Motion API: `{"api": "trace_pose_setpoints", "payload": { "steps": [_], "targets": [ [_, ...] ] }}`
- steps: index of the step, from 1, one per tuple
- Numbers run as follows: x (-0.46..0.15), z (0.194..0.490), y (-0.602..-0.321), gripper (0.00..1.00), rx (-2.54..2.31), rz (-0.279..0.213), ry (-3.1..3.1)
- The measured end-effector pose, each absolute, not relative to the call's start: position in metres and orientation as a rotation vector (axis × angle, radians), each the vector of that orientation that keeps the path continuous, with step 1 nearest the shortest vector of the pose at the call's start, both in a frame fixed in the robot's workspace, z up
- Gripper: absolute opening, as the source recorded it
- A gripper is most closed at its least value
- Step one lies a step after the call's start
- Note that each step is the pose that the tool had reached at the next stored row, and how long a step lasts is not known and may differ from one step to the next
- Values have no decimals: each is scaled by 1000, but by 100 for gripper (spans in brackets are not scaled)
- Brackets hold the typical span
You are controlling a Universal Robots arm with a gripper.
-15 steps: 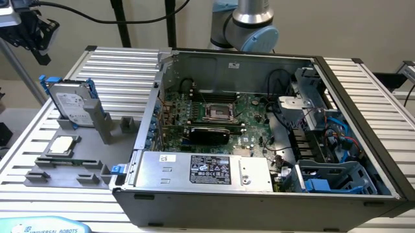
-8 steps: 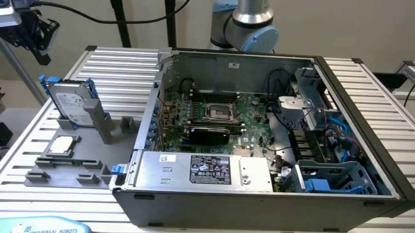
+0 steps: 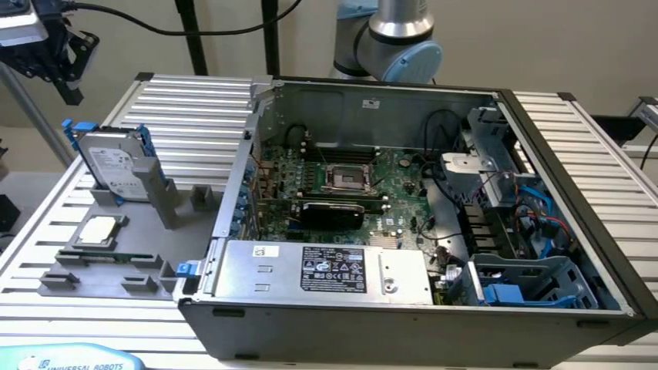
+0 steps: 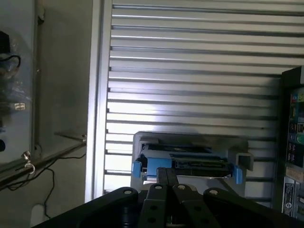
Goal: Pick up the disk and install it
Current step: 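Pick up the disk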
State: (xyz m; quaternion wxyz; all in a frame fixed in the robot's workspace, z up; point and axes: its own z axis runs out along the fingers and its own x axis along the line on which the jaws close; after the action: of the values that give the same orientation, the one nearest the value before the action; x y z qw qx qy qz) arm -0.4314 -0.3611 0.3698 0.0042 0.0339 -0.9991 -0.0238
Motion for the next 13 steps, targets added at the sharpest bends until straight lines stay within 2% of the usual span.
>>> {"api": "trace_pose_setpoints", "payload": {
  "steps": [13],
  "targets": [
    [-431, 364, -361, 11, 474, -72, -3091]
  ]
}}
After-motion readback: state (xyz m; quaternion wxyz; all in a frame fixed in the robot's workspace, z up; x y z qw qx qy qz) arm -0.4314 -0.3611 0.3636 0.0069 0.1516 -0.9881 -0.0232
